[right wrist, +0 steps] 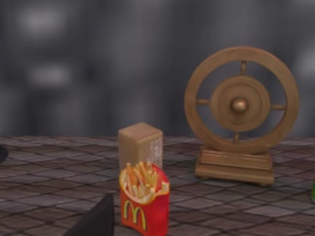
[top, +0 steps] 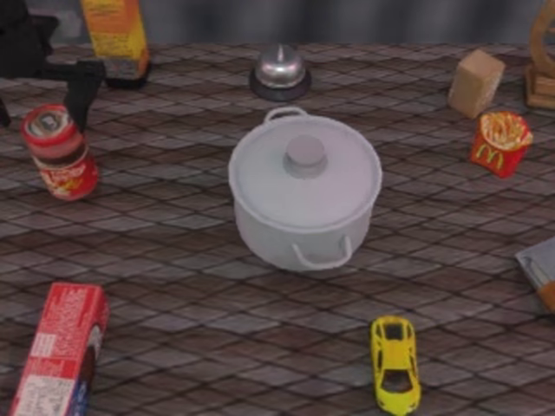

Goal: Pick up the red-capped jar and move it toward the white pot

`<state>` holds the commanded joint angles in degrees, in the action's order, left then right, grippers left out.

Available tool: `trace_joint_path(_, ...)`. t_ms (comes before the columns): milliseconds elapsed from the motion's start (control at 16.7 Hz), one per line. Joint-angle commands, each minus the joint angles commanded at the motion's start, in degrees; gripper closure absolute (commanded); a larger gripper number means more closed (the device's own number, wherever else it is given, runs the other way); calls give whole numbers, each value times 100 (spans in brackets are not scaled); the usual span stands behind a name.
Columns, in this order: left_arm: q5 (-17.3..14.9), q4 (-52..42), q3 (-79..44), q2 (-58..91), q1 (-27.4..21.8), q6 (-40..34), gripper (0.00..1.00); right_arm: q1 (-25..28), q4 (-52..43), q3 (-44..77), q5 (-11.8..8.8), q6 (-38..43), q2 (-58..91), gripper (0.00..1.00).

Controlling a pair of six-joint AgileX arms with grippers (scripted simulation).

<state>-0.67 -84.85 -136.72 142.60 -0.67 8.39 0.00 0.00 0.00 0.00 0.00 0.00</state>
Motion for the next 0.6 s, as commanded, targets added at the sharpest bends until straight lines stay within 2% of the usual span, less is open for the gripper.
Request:
trace_joint_path(420,0,19,-6,20,-25,-6,0,0,0,0,0,0,0,0)
trace_joint_path(600,2,414,415,-18,-8,-11,0,0,0,0,0,0,0,0)
